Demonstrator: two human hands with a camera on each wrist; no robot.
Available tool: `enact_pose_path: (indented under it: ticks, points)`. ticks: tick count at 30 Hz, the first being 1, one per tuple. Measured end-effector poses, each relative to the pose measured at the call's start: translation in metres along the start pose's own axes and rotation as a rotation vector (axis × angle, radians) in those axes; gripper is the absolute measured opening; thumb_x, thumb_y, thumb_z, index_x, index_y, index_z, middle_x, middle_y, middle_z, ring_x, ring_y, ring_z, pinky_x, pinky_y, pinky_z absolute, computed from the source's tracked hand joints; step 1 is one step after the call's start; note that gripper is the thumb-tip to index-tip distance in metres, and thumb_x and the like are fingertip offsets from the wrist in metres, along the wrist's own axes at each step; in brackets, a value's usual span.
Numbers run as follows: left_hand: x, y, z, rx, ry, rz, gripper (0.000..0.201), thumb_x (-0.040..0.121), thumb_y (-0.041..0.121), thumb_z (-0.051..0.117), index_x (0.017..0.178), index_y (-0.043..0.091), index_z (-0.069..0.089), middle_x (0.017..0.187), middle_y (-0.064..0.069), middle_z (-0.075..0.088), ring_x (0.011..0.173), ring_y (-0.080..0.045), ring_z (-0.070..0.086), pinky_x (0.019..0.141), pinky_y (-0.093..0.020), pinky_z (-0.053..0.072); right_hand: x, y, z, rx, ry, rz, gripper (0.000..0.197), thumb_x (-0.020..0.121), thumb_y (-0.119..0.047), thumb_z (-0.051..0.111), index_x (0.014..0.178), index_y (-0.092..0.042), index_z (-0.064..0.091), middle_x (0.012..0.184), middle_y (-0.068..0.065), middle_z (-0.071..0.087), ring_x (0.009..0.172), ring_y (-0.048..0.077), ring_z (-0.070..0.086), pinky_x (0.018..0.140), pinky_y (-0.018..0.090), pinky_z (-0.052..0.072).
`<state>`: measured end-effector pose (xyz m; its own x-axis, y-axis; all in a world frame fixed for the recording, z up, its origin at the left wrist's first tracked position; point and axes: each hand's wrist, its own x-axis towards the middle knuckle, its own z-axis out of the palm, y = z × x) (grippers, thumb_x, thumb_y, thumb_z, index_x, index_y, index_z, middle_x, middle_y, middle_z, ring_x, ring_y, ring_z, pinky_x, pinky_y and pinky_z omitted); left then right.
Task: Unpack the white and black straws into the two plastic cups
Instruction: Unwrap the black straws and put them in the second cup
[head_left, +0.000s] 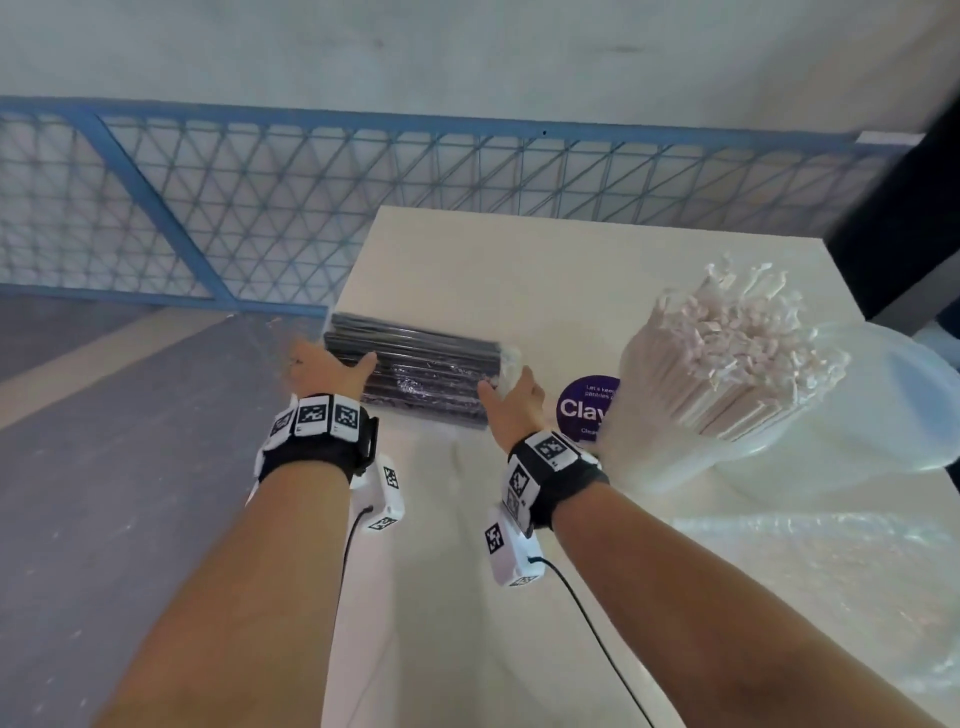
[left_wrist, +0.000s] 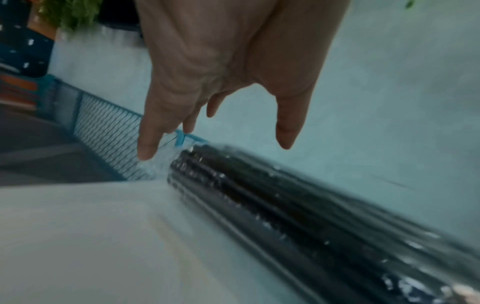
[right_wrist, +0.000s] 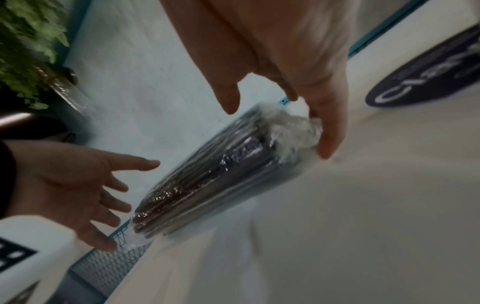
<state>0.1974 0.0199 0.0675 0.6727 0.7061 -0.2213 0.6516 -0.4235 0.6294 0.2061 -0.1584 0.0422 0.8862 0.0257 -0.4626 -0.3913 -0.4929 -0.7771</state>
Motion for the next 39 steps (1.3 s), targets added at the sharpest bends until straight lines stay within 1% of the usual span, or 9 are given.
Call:
enact_pose_path:
  ticks: [5, 9, 16, 22, 27, 29, 33, 36, 39]
  points:
    - [0.018, -0.015, 0.013, 0.027, -0.042, -0.069, 0.087, 0.081, 0.039, 0.067, 0.138, -0.007, 0.020, 0.143, -0.030, 0.030, 0.134, -0.042, 0.029, 0.111, -0.050, 0.024, 0.005, 0.006, 0.005, -0.053, 0.009, -0.038, 0.060, 0.094, -0.031, 0.048, 0.141, -0.008, 0.017, 0.138, 0.023, 0.041, 0.121, 0.038, 0.047, 0.092, 0.036, 0.039]
    - [0.007, -0.021, 0.003, 0.064, -0.094, 0.132, 0.092, 0.074, 0.046, 0.071, 0.143, 0.008, 0.023, 0.144, -0.028, 0.027, 0.137, -0.039, 0.018, 0.111, -0.052, 0.022, 0.000, 0.008, -0.007, -0.044, 0.026, -0.101, 0.071, 0.094, -0.036, 0.045, 0.148, -0.024, 0.001, 0.128, 0.018, 0.055, 0.098, 0.032, 0.059, 0.076, 0.030, 0.043]
    - [-0.044, -0.042, -0.013, 0.392, -0.246, 0.471, 0.108, 0.054, 0.038, 0.086, 0.141, 0.045, 0.022, 0.146, -0.019, 0.007, 0.131, -0.040, 0.011, 0.106, -0.057, 0.026, -0.028, 0.008, -0.040, 0.198, 0.115, -0.129, 0.052, 0.089, -0.038, 0.051, 0.138, -0.031, 0.037, 0.120, 0.007, 0.057, 0.099, 0.020, 0.058, 0.086, 0.037, 0.050]
    - [-0.075, -0.045, -0.019, 0.427, 0.127, 0.641, 0.067, 0.043, 0.032, 0.089, 0.105, 0.028, 0.063, 0.120, -0.004, 0.058, 0.103, -0.042, 0.041, 0.083, -0.052, 0.033, -0.074, 0.013, -0.059, 0.305, 0.075, -0.081, 0.037, 0.092, -0.031, 0.047, 0.125, -0.013, 0.051, 0.092, 0.001, 0.057, 0.065, 0.011, 0.053, 0.063, 0.029, 0.052]
    - [-0.090, -0.039, -0.045, 0.383, -0.028, 0.653, 0.064, 0.048, 0.050, 0.085, 0.105, 0.035, 0.061, 0.111, 0.009, 0.062, 0.110, -0.033, 0.040, 0.093, -0.048, 0.029, -0.121, 0.026, -0.080, 0.471, 0.112, -0.210, 0.044, 0.096, -0.043, 0.037, 0.094, -0.006, 0.060, 0.065, 0.005, 0.049, 0.051, 0.014, 0.047, 0.061, 0.029, 0.045]
    - [-0.095, -0.037, -0.051, 0.316, -0.151, 0.675, 0.071, 0.038, 0.063, 0.081, 0.102, 0.038, 0.060, 0.104, 0.012, 0.065, 0.108, -0.027, 0.046, 0.097, -0.053, 0.034, -0.137, 0.037, -0.090, 0.333, 0.203, -0.367, 0.044, 0.095, -0.043, 0.039, 0.097, -0.007, 0.063, 0.073, 0.004, 0.048, 0.062, 0.010, 0.047, 0.069, 0.023, 0.039]
    - [-0.114, -0.021, -0.051, 0.256, -0.347, 0.716, 0.056, 0.032, 0.074, 0.070, 0.079, 0.048, 0.054, 0.072, 0.019, 0.064, 0.080, -0.014, 0.060, 0.091, -0.049, 0.045, -0.155, 0.061, -0.115, 0.294, 0.225, -0.557, 0.031, 0.075, -0.064, 0.045, 0.101, -0.048, 0.048, 0.115, -0.012, 0.043, 0.116, 0.003, 0.045, 0.099, 0.018, 0.034]
    - [-0.134, -0.006, -0.043, 0.231, -0.454, 0.738, 0.063, 0.030, 0.075, 0.070, 0.082, 0.041, 0.059, 0.075, 0.015, 0.068, 0.080, -0.011, 0.065, 0.080, -0.038, 0.051, -0.162, 0.073, -0.140, 0.114, 0.196, -0.588, 0.064, 0.066, -0.068, 0.061, 0.120, -0.043, 0.039, 0.124, -0.026, 0.035, 0.118, -0.008, 0.038, 0.097, 0.011, 0.031]
    - [-0.158, 0.006, -0.033, 0.219, -0.524, 0.767, 0.068, 0.030, 0.073, 0.074, 0.088, 0.037, 0.064, 0.080, 0.016, 0.071, 0.081, -0.006, 0.066, 0.083, -0.039, 0.052, -0.166, 0.081, -0.166, -0.090, 0.255, -0.530, 0.073, 0.068, -0.049, 0.072, 0.128, -0.021, 0.040, 0.123, -0.016, 0.048, 0.114, 0.004, 0.045, 0.092, 0.022, 0.039]
